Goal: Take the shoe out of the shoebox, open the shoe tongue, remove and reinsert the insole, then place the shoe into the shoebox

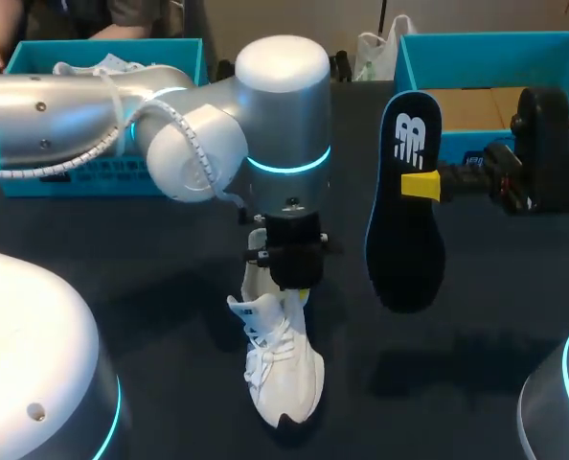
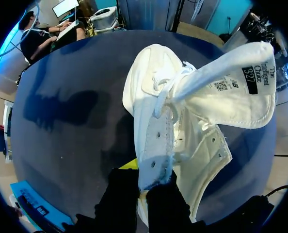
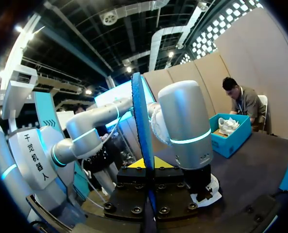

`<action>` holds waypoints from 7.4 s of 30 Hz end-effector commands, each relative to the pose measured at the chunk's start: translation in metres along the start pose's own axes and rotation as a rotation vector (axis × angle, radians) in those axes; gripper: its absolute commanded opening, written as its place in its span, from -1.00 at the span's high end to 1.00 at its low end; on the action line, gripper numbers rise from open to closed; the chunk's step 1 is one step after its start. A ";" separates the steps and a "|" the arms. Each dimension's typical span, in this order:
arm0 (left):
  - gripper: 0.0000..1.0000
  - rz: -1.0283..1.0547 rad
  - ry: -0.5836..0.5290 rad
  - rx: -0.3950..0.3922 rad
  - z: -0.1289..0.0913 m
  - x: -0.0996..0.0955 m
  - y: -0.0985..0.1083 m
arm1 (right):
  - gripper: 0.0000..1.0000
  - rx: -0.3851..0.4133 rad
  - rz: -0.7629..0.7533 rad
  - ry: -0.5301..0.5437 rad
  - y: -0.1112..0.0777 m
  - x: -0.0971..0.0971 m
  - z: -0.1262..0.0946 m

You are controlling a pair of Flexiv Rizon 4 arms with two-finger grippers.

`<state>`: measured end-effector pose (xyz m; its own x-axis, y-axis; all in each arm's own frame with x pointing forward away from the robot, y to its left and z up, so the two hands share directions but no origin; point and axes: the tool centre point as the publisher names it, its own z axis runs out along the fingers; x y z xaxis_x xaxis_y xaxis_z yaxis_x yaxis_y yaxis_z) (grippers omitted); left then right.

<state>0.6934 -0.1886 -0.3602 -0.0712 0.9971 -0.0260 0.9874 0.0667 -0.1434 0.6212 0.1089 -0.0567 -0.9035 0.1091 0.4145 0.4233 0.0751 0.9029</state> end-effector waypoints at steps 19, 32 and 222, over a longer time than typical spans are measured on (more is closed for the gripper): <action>-1.00 0.022 -0.001 -0.005 0.020 -0.018 0.008 | 1.00 0.001 0.001 -0.003 -0.001 0.001 0.001; -1.00 0.020 -0.404 -0.078 -0.088 0.004 0.010 | 1.00 0.001 0.001 -0.003 -0.001 0.001 0.001; 0.04 0.126 -1.495 -0.243 -0.228 -0.076 0.092 | 1.00 0.068 1.209 -0.054 0.029 -0.244 0.063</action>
<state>0.8201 -0.2440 -0.1461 0.0854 0.0578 -0.9947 0.9865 0.1351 0.0926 0.8585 0.1458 -0.1399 0.0781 0.1815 0.9803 0.9962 -0.0515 -0.0699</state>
